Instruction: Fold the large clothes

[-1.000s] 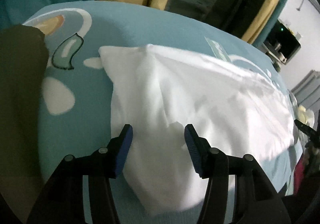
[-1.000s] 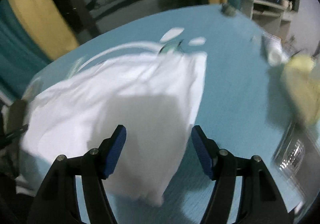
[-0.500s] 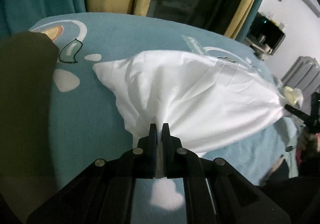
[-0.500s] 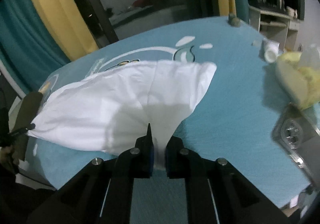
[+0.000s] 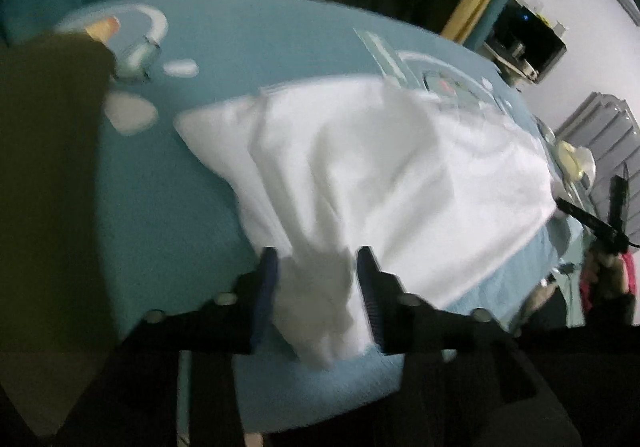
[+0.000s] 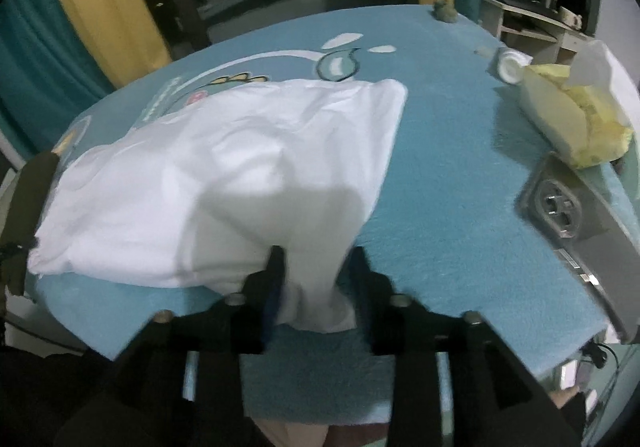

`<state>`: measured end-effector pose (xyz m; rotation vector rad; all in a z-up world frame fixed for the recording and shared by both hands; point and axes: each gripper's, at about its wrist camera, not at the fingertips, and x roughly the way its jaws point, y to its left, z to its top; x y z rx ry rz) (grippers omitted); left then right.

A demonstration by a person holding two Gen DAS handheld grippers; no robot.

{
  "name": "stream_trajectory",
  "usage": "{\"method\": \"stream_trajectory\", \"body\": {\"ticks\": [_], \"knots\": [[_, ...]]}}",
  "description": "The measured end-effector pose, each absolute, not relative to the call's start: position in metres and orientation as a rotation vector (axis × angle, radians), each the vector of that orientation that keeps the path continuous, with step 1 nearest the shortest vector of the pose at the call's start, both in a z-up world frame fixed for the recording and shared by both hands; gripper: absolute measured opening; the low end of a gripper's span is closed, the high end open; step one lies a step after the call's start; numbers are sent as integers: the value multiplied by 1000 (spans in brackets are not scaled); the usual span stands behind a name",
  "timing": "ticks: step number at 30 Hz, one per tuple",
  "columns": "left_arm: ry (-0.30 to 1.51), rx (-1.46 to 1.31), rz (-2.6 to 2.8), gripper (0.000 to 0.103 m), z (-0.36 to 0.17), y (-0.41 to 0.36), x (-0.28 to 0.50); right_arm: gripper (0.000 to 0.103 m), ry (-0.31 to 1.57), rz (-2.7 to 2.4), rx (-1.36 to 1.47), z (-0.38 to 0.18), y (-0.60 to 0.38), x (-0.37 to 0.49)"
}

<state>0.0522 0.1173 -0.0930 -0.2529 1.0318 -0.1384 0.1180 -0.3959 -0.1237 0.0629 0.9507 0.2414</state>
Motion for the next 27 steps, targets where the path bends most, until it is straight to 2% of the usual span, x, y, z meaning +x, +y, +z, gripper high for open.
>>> {"method": "stream_trajectory", "body": {"ticks": [2, 7, 17, 19, 24, 26, 27], "knots": [[994, -254, -106, 47, -84, 125, 57, 48, 932, 213, 69, -116, -400, 118], [902, -309, -121, 47, -68, 125, 82, 55, 878, 197, 114, -99, -397, 122], [963, -259, -196, 47, -107, 64, 120, 56, 843, 318, 67, -99, -323, 136], [924, -225, -167, 48, -113, 58, 115, 56, 862, 307, 22, -107, -313, 139], [920, -188, -113, 48, -113, 57, 108, 66, 881, 294, 27, -117, -311, 143], [901, -193, -98, 48, -109, 58, 102, 73, 872, 282, 24, -116, -313, 141], [887, -197, -98, 51, -105, 57, 98, 74, 867, 276, 24, -115, -315, 139]]}}
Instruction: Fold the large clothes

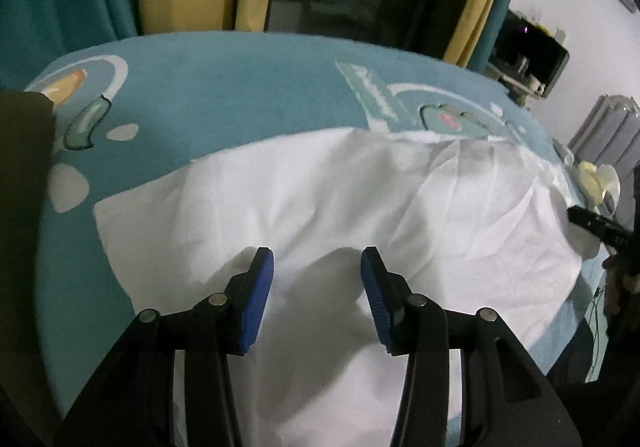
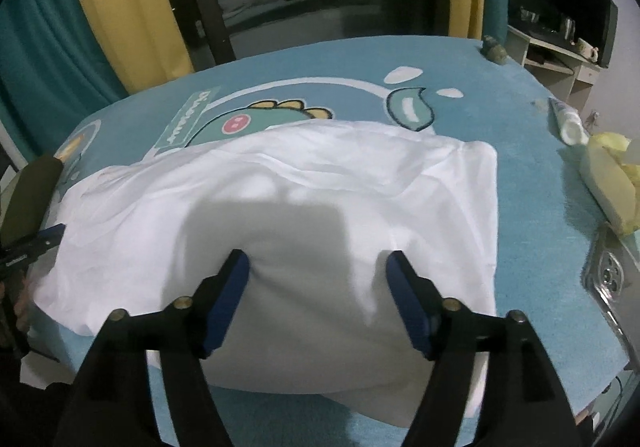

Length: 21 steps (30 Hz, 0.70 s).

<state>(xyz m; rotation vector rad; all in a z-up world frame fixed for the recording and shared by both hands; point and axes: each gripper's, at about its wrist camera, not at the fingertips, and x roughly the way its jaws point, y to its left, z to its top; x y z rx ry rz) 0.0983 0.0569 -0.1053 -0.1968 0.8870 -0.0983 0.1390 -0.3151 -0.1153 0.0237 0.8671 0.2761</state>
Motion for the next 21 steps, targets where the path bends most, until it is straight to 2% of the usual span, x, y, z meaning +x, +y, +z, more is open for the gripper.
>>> {"method": "stream_trajectory", "body": {"ticks": [2, 6, 8, 15, 21], "knots": [[848, -209, -109, 61, -95, 48, 91, 78, 862, 276, 29, -115, -319, 135], [817, -216, -107, 62, -81, 30, 79, 90, 852, 234, 4, -114, -322, 126], [801, -165, -75, 62, -76, 16, 75, 100, 836, 234, 5, -113, -324, 118], [794, -125, -131, 62, -73, -28, 75, 101, 816, 220, 59, -110, -344, 88], [770, -117, -108, 62, -79, -52, 87, 101, 882, 251, 216, -123, -370, 55]]}}
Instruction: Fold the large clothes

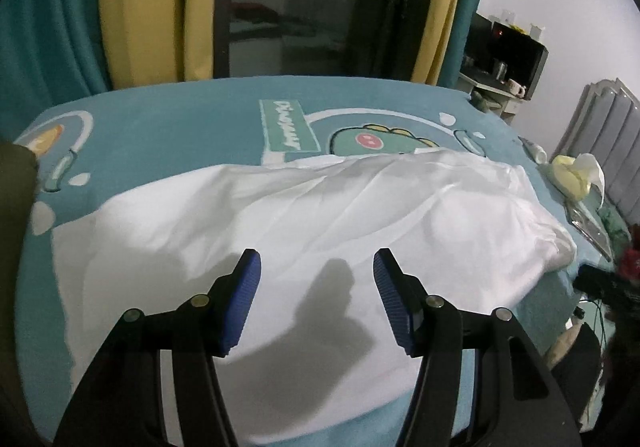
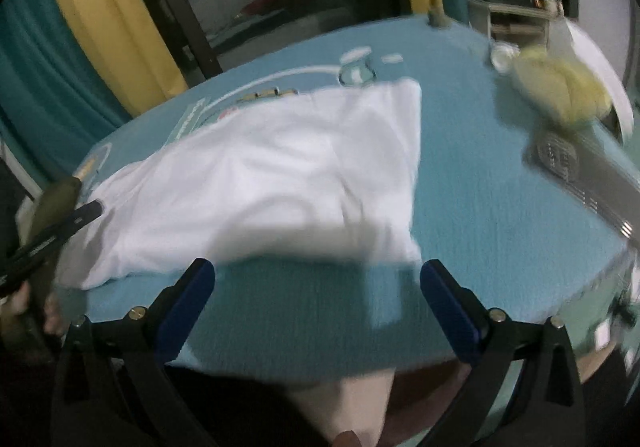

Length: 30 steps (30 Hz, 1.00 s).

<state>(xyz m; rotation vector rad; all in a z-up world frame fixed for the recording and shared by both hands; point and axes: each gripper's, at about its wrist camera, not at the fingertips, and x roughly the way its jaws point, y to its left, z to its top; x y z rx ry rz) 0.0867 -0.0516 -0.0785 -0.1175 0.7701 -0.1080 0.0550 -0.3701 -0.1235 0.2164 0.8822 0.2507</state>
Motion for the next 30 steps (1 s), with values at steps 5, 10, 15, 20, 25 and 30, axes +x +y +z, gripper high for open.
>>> {"method": "stream_trajectory", "body": {"ticks": [5, 10, 15, 20, 25, 30], "knots": [[832, -148, -80, 62, -106, -58, 109, 102, 887, 251, 268, -136, -368, 50], [827, -45, -96, 62, -111, -65, 115, 102, 861, 290, 345, -139, -361, 71], [852, -74, -128, 62, -111, -61, 128, 103, 834, 335, 413, -141, -344, 106], [849, -60, -146, 62, -114, -67, 138, 103, 819, 443, 577, -145, -328, 143], [854, -47, -160, 62, -114, -75, 144, 83, 867, 591, 639, -146, -297, 179], [869, -43, -196, 62, -113, -82, 152, 11, 906, 617, 602, -153, -277, 187]]}}
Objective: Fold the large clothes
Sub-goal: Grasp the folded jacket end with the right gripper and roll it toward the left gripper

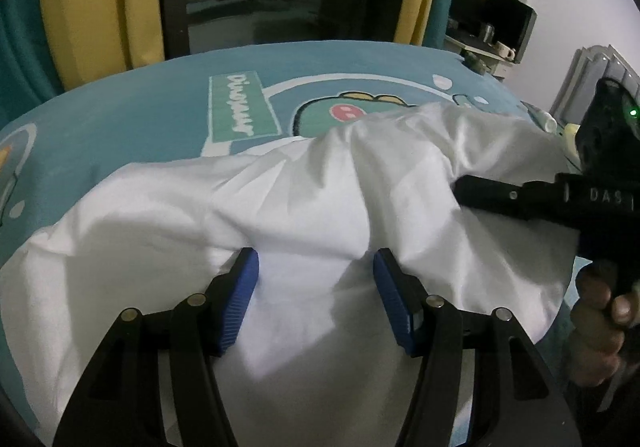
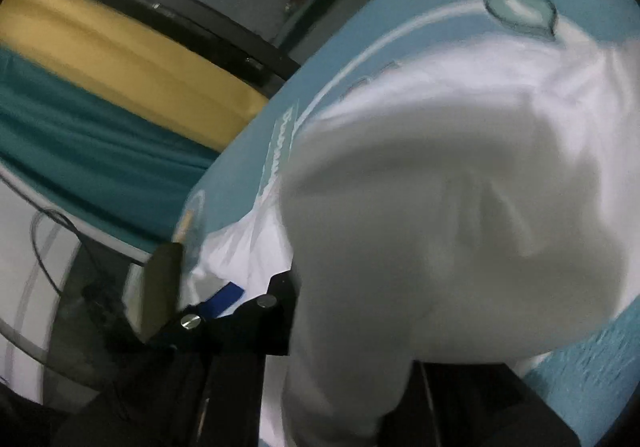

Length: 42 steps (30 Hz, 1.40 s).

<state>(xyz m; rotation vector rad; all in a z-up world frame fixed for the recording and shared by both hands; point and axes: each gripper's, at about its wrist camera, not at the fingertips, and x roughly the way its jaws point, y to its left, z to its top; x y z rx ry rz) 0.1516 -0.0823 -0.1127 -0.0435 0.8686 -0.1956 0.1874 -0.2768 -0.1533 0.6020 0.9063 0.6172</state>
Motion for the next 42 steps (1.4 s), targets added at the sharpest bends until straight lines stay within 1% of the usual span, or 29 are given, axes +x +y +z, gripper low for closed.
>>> {"method": "stream_trajectory", "body": {"ticks": [8, 13, 18, 23, 27, 32, 36, 39, 40, 41, 42], "knots": [[884, -65, -319, 62, -110, -118, 177, 10, 830, 446, 321, -107, -292, 175], [889, -87, -369, 62, -106, -127, 180, 10, 820, 349, 180, -91, -283, 175], [840, -129, -359, 62, -91, -81, 161, 10, 801, 311, 11, -79, -249, 170], [736, -128, -277, 62, -68, -25, 127, 10, 773, 329, -145, -66, -205, 160], [684, -199, -222, 62, -56, 18, 108, 10, 756, 360, -228, -59, -167, 155], [688, -231, -145, 62, -61, 61, 98, 11, 778, 425, -297, -63, -124, 146], [700, -246, -84, 62, -66, 90, 91, 17, 816, 484, -373, -76, -87, 134], [712, -261, -38, 62, -71, 110, 84, 25, 834, 528, -442, -86, -60, 122], [710, -272, -29, 62, -73, 118, 78, 33, 844, 553, -453, -88, -53, 119], [704, -288, -23, 62, -74, 125, 74, 44, 858, 585, -456, -91, -46, 115], [704, -292, -15, 62, -76, 130, 72, 50, 871, 615, -459, -92, -40, 113]]}}
